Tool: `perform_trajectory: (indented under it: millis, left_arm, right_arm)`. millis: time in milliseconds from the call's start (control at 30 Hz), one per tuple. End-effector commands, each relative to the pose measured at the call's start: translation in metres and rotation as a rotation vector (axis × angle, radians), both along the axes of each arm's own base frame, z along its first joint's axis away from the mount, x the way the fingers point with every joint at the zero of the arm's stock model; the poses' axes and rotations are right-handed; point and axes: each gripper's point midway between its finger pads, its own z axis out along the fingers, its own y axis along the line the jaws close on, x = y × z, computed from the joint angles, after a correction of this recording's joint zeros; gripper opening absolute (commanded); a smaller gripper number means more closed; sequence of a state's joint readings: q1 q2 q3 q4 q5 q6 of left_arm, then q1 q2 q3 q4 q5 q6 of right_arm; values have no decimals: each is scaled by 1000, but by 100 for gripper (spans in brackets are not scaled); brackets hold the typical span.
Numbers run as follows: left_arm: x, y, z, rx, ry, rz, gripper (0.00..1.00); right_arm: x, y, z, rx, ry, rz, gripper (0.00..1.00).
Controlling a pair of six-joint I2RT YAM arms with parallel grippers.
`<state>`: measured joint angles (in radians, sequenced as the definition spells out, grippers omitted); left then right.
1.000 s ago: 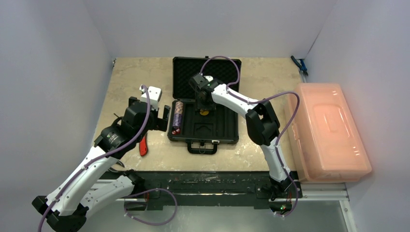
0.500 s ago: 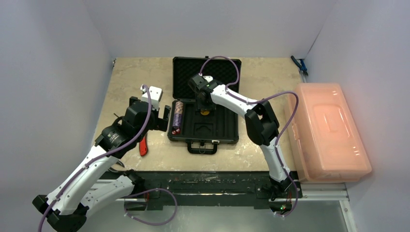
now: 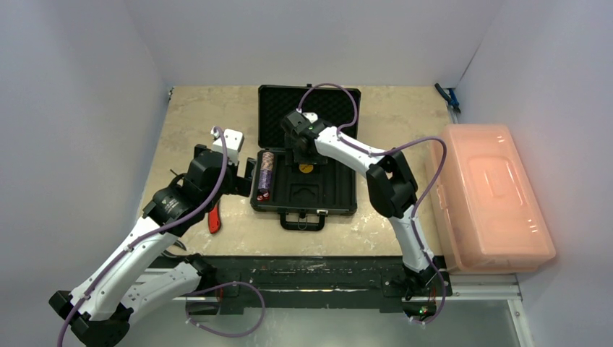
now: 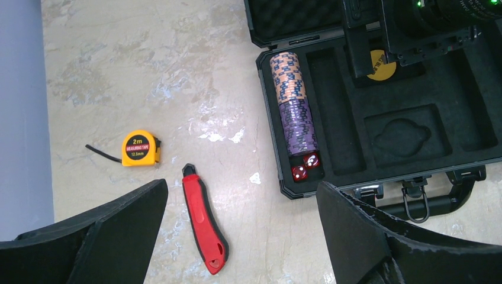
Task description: Pack up texas hold em set
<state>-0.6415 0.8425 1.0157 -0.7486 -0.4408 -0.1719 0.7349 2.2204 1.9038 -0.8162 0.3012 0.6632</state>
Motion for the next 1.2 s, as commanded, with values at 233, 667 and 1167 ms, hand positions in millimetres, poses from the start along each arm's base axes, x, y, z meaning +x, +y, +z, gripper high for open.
perform_trajectory:
  millis: [233, 667, 1167]
  left_arm:
    - [4, -1, 4, -15, -25, -2, 97]
    - [2, -1, 6, -23, -33, -3, 100]
    - [3, -1, 6, -23, -34, 0, 100]
  right_arm:
    - [9, -8, 57, 30, -110, -22, 97]
    - [-35, -48, 91, 57, -131, -70, 98]
    - [-76, -100, 94, 1, -128, -163, 99]
